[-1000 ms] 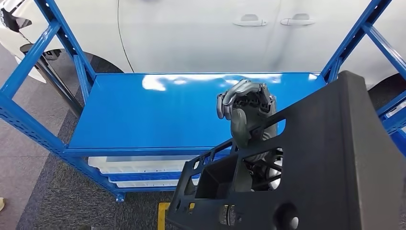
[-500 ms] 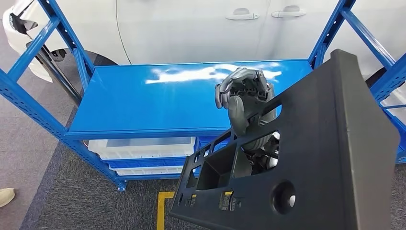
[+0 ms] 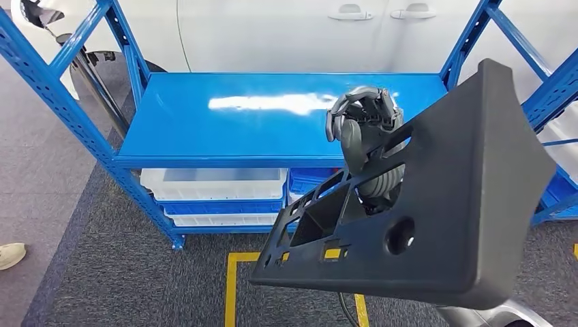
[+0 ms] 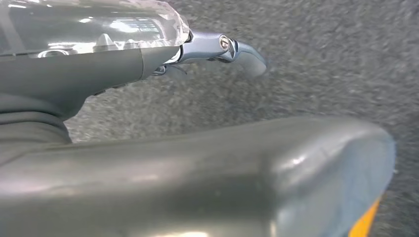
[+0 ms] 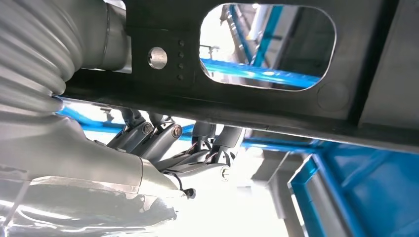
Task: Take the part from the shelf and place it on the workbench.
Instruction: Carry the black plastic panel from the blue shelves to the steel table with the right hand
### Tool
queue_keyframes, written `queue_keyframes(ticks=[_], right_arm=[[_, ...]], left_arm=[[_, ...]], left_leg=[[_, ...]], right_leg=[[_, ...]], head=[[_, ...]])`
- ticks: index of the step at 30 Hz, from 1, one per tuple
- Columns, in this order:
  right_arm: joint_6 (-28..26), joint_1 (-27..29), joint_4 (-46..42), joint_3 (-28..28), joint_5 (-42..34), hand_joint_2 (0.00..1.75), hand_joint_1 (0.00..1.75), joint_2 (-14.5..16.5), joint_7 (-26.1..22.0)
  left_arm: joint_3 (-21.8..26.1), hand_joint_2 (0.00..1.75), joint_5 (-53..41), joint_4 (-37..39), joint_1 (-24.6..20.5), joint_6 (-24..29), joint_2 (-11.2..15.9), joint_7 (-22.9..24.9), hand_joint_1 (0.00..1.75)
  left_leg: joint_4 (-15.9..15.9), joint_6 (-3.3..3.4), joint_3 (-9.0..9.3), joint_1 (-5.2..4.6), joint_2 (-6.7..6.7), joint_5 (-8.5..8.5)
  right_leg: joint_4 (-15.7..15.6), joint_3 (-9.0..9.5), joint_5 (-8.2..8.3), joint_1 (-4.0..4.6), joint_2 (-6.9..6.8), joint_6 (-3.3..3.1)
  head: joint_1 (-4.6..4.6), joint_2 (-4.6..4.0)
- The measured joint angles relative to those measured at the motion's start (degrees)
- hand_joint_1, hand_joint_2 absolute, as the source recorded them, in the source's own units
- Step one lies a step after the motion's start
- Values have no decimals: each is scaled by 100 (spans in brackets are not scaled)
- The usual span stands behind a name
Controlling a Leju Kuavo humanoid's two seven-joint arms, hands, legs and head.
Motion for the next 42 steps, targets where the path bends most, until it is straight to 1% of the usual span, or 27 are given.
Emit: queue_keyframes(ticks=[1, 2, 4, 6, 7, 9, 10, 12, 14, 15, 17, 18, 19, 21, 22, 23, 25, 27, 29, 30, 31, 32, 34, 36, 37, 39, 42], right_arm=[[-16, -3, 4, 23, -26, 175, 175, -49, -2], [-39, -13, 8, 45, -57, 175, 175, -92, -2], [-121, -89, 11, 97, -141, 175, 175, -173, 24], [-225, -217, 10, 151, -228, 175, 175, -247, 72], [-269, -272, 9, 173, -262, 175, 175, -282, 92], [-333, -325, 11, 218, -319, 175, 175, -349, 120], [-354, -348, 14, 250, -339, 175, 175, -371, 131], [-387, -391, 19, 314, -371, 175, 175, -398, 140], [-399, -411, 21, 374, -384, 175, 175, -406, 139], [-403, -411, 23, 403, -387, 175, 175, -410, 139], [-412, -420, 25, 465, -388, 175, 175, -416, 137], [-416, -434, 25, 494, -388, 175, 175, -418, 136], [-419, -454, 25, 523, -388, 175, 175, -418, 133], [-424, -505, 23, 569, -383, 175, 175, -421, 110], [-432, -525, 23, 587, -374, 175, 175, -422, 92], [-444, -536, 22, 604, -362, 175, 175, -423, 70], [-473, -535, 19, 638, -324, 175, 175, -425, 28], [-487, -518, 15, 663, -281, 175, 175, -428, -5], [-468, -485, 14, 685, -261, 175, 175, -431, -20], [-439, -459, 15, 694, -264, 175, 175, -437, -31], [-383, -429, 15, 699, -272, 175, 175, -449, -60], [-308, -395, 16, 697, -278, 175, 175, -466, -108], [-95, -304, 15, 664, -249, 175, 175, -508, -255], [184, -135, 3, 575, -102, 175, 175, -529, -380], [315, -16, -14, 514, 6, 175, 175, -528, -414], [521, 235, -62, 390, 222, 175, 175, -524, -447], [879, 565, -151, 175, 574, 175, 175, -424, -464]], left_arm=[[8, 0, -3, 0, 10, -17, 0, -15, 0], [14, 0, -5, 0, 18, -36, -1, -36, 0], [26, 0, -16, 0, 25, -72, -2, -88, 0], [45, 0, -37, 0, 25, -81, -1, -123, 0], [58, 0, -47, 0, 26, -73, -1, -131, 0], [92, 0, -63, 0, 36, -38, 3, -132, 0], [108, 0, -64, 1, 47, -18, 4, -128, 0], [135, 0, -65, 3, 68, 10, 3, -120, 0], [150, 0, -67, 4, 71, 15, -2, -114, 0], [156, 0, -68, 4, 68, 10, -2, -98, 0], [168, 0, -63, 4, 67, -37, -2, 25, 0], [174, 0, -60, 4, 67, -72, -1, 113, 0], [184, 0, -57, 4, 66, -108, 1, 200, 0], [206, 0, -58, 4, 56, -156, 4, 300, 0], [220, 0, -63, 4, 49, -162, 6, 329, 0], [234, 0, -68, 4, 47, -151, 7, 355, 0], [258, 0, -83, 4, 55, -91, 7, 416, 0], [280, 0, -93, 4, 65, -16, 15, 483, 0], [305, 0, -85, 4, 65, 54, 26, 524, 0], [323, 0, -70, 4, 65, 91, 28, 531, 0], [348, 0, -43, 4, 67, 128, 30, 524, 0], [380, 0, -12, 4, 69, 158, 30, 508, 0], [449, 0, 39, 4, 71, 214, 29, 449, 0], [516, 0, 60, 4, 77, 338, 25, 393, 0], [549, 0, 62, 4, 81, 415, 23, 372, 0], [603, 0, 58, 4, 86, 506, 22, 353, 0], [664, 0, 24, 4, 97, 467, 21, 407, 0]], left_leg=[[6, -9, -97, 1, 0, 69], [14, -21, -187, 2, 0, 134], [47, -58, -332, -1, -2, 246], [74, -109, -403, -15, -6, 347], [71, -138, -415, -19, -7, 401], [56, -198, -430, -15, -19, 473], [117, -228, -471, -8, -26, 383], [568, -283, -631, 14, -34, -118], [1343, -324, -817, 24, -31, -660], [1667, -334, -857, 25, -30, -720], [1854, -323, -720, 24, -30, -438], [1654, -300, -505, 21, -31, -259], [1286, -267, -193, 13, -31, -199], [398, -208, 433, -14, -30, -395], [111, -182, 611, -32, -30, -515], [-43, -157, 675, -43, -30, -568], [-89, -85, 649, -32, -1, -509], [-110, -20, 590, -13, 56, -423], [-101, 6, 507, -22, 111, -369], [-91, 6, 470, -26, 141, -350], [-75, 3, 438, -28, 175, -337], [-57, -3, 414, -27, 211, -331], [-21, -24, 397, -30, 283, -339], [12, -71, 391, -56, 348, -357], [17, -97, 390, -68, 385, -363], [11, -153, 397, -81, 463, -375], [386, -239, 251, -57, 282, -663]], right_leg=[[89, 80, 80, -3, 0, 4], [-29, 263, 238, -6, -1, 4], [-782, 890, 431, -3, 0, -16], [-1540, 1415, 329, 18, 5, -74], [-1724, 1523, 269, 35, 7, -109], [-1769, 1488, 334, 35, -8, -191], [-1774, 1438, 394, 26, -19, -247], [-1792, 1290, 548, 13, -38, -334], [-1785, 1105, 687, 34, -34, -363], [-1779, 1011, 749, 45, -35, -364], [-1760, 824, 864, 63, -36, -352], [-1748, 742, 922, 70, -36, -340], [-1735, 678, 972, 78, -35, -324], [-1705, 607, 1052, 95, -38, -276], [-1696, 590, 1088, 94, -42, -244], [-1692, 580, 1123, 88, -47, -210], [-1627, 527, 1101, 64, -33, -143], [-1203, 332, 802, 40, -7, -85], [-439, 28, 381, 9, -1, -32], [-145, -70, 262, -6, -2, -12], [-39, -70, 245, -18, -5, 1], [-171, 50, 333, -26, -18, 5], [-939, 530, 626, -23, -154, -19], [-1545, 860, 763, 31, -336, -95], [-1640, 895, 752, 59, -374, -134], [-1663, 880, 772, 65, -280, -200], [-1722, 882, 827, 13, -130, -297]], head=[[0, 0], [0, 0], [0, 0], [-1, 0], [-1, 0], [0, 0], [0, 0], [-1, 0], [-1, 0], [0, 0], [0, 0], [0, 0], [-1, 0], [-1, 0], [-1, 0], [0, 0], [0, 0], [0, 0], [0, 0], [0, 0], [0, 0], [0, 0], [0, 0], [-1, 0], [-1, 0], [0, 0], [0, 0]])
